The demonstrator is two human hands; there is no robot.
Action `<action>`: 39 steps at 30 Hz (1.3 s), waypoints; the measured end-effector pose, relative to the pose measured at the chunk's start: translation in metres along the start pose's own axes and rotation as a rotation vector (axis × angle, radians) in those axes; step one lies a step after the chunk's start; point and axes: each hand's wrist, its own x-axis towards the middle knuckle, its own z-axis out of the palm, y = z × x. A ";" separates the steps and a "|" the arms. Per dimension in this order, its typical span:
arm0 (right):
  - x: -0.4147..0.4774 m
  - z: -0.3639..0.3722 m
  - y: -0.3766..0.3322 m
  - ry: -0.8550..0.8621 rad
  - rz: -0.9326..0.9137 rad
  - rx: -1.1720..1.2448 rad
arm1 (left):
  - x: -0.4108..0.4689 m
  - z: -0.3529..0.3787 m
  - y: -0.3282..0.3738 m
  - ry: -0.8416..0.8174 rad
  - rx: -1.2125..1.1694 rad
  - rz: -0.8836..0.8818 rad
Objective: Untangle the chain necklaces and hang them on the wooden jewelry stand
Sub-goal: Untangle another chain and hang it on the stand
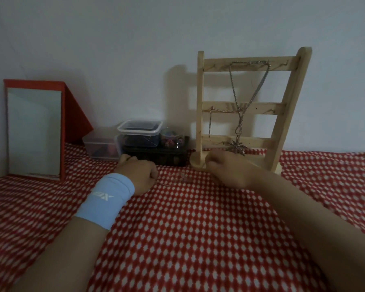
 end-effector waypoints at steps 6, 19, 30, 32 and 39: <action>-0.002 -0.023 0.002 0.059 0.048 0.135 | -0.004 -0.011 -0.012 0.027 -0.046 -0.010; -0.004 -0.023 -0.006 -0.258 0.120 -0.615 | -0.006 -0.024 -0.026 -0.199 0.055 -0.177; 0.000 0.044 -0.012 0.012 -0.318 -0.237 | -0.007 -0.009 0.016 -0.102 -0.473 0.279; 0.001 0.041 -0.011 0.036 -0.264 -0.131 | -0.007 -0.006 0.015 -0.096 -0.546 0.289; -0.002 0.021 -0.014 -0.040 -0.038 0.567 | -0.010 -0.016 0.018 -0.025 -1.031 0.255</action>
